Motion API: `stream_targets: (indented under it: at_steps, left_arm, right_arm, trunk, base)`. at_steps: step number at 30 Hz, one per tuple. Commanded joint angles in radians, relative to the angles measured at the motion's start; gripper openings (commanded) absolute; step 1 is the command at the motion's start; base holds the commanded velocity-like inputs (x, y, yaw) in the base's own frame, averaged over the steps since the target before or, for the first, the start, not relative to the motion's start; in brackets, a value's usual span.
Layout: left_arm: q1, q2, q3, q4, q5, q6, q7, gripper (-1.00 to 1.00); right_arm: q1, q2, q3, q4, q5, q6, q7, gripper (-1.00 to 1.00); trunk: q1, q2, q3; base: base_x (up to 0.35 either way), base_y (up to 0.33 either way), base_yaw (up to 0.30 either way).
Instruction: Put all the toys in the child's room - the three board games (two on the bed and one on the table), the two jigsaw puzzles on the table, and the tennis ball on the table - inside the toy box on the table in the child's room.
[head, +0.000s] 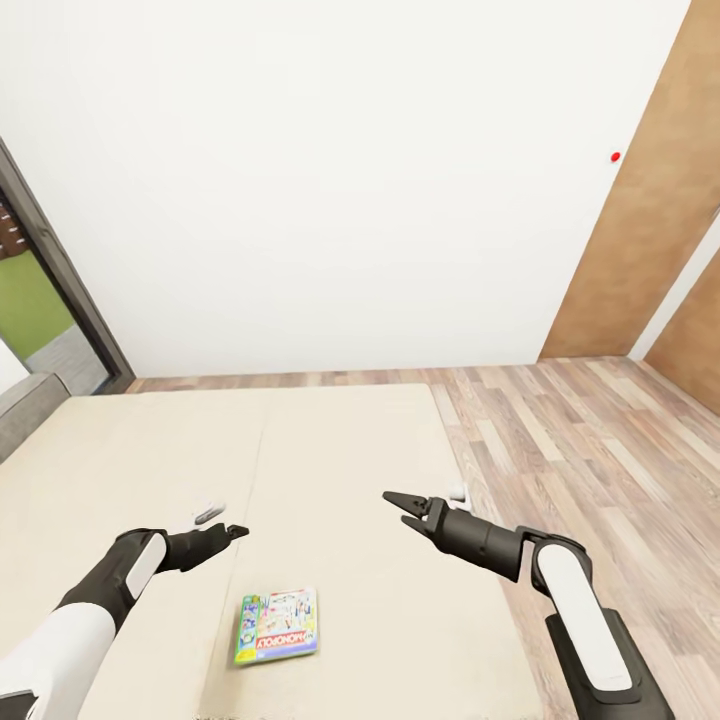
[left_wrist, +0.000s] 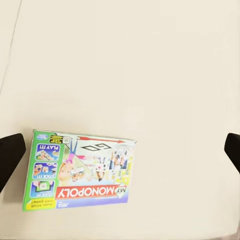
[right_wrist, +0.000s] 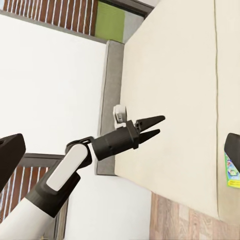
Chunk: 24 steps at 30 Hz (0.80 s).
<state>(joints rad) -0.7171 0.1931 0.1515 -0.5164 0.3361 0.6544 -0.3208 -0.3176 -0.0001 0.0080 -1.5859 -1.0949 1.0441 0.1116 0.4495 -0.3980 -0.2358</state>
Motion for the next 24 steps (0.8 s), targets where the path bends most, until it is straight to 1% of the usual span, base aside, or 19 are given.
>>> stream_targets:
  at_steps: [1, 17, 24]
  left_arm:
    - [-0.001, 0.000, 0.005, -0.001, 0.001, 0.009, -0.003, 1.00]
    - [-0.001, -0.007, 0.005, -0.019, 0.002, 0.020, -0.003, 1.00]
    - [-0.001, -0.005, 0.005, -0.022, 0.001, 0.027, -0.003, 1.00]
  right_arm:
    - [-0.001, 0.002, 0.000, 0.000, 0.010, 0.003, 0.011, 1.00]
    - [-0.001, 0.007, 0.001, 0.000, 0.012, 0.003, 0.012, 1.00]
    - [-0.001, 0.008, 0.001, 0.000, 0.012, 0.001, 0.013, 1.00]
  trunk:
    - [0.001, -0.002, -0.004]
    - [0.001, -0.002, -0.030]
    - [0.001, -0.002, -0.041]
  base:
    - [0.000, 0.000, 0.000]
    - [0.000, 0.000, 0.000]
    - [0.000, 0.000, 0.000]
